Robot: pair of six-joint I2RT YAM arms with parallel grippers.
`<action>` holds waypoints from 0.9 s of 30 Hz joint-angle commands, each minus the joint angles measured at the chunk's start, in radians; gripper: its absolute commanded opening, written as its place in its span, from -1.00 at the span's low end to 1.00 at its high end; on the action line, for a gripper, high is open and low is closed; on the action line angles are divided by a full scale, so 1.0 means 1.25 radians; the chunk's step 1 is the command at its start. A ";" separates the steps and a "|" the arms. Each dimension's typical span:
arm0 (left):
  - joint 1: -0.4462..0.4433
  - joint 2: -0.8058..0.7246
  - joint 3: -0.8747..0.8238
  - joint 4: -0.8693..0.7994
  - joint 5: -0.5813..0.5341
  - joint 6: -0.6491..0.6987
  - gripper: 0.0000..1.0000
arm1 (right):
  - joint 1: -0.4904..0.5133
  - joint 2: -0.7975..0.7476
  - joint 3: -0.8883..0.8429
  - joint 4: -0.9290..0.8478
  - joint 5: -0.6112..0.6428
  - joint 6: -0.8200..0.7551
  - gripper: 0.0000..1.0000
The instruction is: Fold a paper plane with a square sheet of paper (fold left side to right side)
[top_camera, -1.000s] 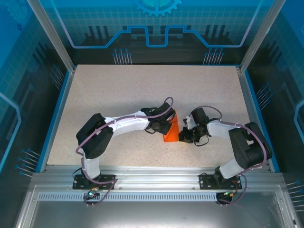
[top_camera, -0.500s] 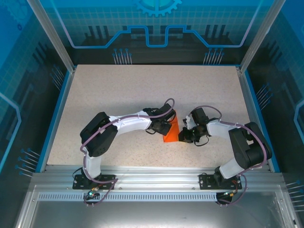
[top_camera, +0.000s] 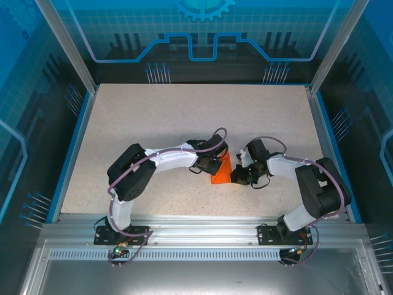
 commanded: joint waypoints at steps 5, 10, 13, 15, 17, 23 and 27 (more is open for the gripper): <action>0.006 0.029 0.030 0.000 -0.012 0.020 -0.85 | 0.016 0.038 -0.004 -0.035 0.047 -0.012 -0.79; 0.006 0.033 0.030 0.002 -0.009 0.019 -0.85 | 0.016 0.038 -0.006 -0.035 0.049 -0.012 -0.79; 0.006 0.037 0.030 0.007 -0.006 0.018 -0.85 | 0.016 0.039 -0.006 -0.035 0.049 -0.011 -0.79; 0.006 0.039 0.033 0.006 -0.004 0.018 -0.85 | 0.016 0.039 -0.006 -0.035 0.049 -0.012 -0.79; 0.006 0.042 0.033 0.005 -0.003 0.018 -0.85 | 0.016 0.039 -0.006 -0.035 0.050 -0.012 -0.79; 0.006 0.048 0.029 0.004 0.001 0.016 -0.85 | 0.015 0.038 -0.008 -0.035 0.050 -0.013 -0.79; 0.006 0.053 0.021 0.006 0.006 0.011 -0.85 | 0.016 0.028 -0.006 -0.032 0.039 -0.013 -0.78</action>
